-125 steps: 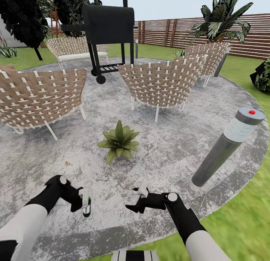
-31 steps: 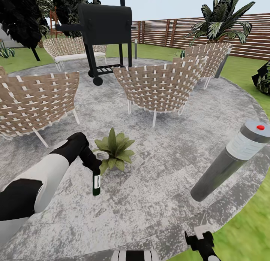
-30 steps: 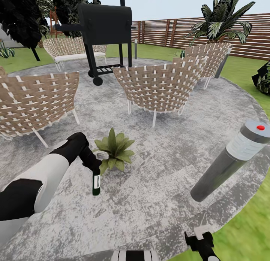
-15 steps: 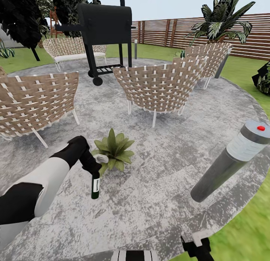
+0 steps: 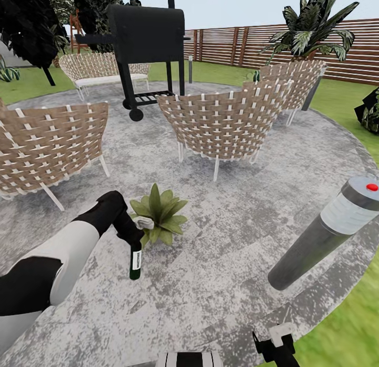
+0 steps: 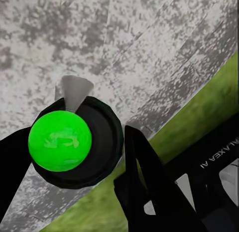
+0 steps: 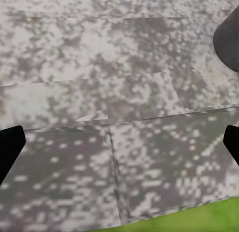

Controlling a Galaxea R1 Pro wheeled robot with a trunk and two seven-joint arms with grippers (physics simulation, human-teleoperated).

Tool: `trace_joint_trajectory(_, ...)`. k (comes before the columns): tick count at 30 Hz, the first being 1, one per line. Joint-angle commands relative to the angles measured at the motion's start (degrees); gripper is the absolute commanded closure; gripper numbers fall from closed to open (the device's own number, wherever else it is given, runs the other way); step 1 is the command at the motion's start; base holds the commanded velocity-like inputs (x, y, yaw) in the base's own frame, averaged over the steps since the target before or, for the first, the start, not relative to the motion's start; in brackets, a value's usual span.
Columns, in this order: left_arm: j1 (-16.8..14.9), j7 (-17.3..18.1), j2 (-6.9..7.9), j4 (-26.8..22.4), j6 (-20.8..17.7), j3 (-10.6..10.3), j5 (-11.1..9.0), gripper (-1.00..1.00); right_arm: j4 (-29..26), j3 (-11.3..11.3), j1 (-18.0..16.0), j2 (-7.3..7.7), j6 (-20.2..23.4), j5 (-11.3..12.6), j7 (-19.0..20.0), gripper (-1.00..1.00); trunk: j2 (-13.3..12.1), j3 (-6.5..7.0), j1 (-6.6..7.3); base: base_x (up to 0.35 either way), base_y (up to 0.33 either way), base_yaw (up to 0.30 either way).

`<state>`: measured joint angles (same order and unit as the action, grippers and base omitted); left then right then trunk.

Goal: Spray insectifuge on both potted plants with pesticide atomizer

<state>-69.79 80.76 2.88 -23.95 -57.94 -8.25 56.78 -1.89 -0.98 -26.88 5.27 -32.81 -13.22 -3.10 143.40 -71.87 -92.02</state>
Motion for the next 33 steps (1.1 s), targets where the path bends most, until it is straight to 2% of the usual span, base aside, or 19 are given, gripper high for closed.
trace_joint_trajectory(1,-0.3,0.6,-0.15,-0.2,-0.6,-0.1,0.4,1.00,0.0,-0.1,0.0,0.01,-0.1,-0.4,-0.3,-1.00,0.0,-0.04,0.01,0.000,0.000,0.000)
trace_joint_trajectory(6,-0.3,0.6,-1.25,-5.7,-0.7,0.1,0.4,1.00,0.0,-0.1,0.0,0.01,-0.1,-0.4,-0.3,-1.00,0.0,-0.04,0.01,0.000,0.000,0.000)
trace_joint_trajectory(11,0.3,0.6,-0.55,-6.2,-0.6,0.1,0.3,1.00,0.0,-0.1,0.0,0.01,-0.1,-0.4,-0.3,-1.00,0.0,-0.04,0.01,0.000,0.000,0.000)
trace_joint_trajectory(18,7.7,0.4,-0.06,-7.0,-0.2,0.1,0.5,1.00,0.0,-0.1,0.0,0.01,-0.1,-0.4,-0.3,-1.00,0.0,-0.04,0.01,0.031,0.000,0.000)
trace_joint_trajectory(26,8.7,-3.8,0.21,-7.1,-0.2,0.2,0.4,1.00,0.0,-0.2,0.0,-0.11,-0.1,-0.5,0.1,-1.00,0.0,-0.04,0.01,0.143,0.000,0.000)
trace_joint_trajectory(28,8.7,-4.2,0.31,-7.1,-0.2,0.2,0.4,1.00,0.0,-0.4,0.0,-0.87,-0.1,-0.7,1.2,-1.00,0.0,-0.04,0.01,0.010,0.000,0.000)
trace_joint_trajectory(30,8.7,-4.4,0.38,-7.1,-0.1,0.2,0.4,1.00,-0.3,-0.5,0.0,-2.26,-0.1,-1.4,4.8,-1.00,0.0,-0.04,0.01,0.003,0.000,0.000)
trace_joint_trajectory(33,8.7,-4.4,0.44,-7.1,-0.1,0.3,0.4,1.00,-2.1,-0.5,0.0,-2.93,-0.2,-2.2,11.6,-1.00,0.0,-0.04,0.01,0.000,0.000,0.000)
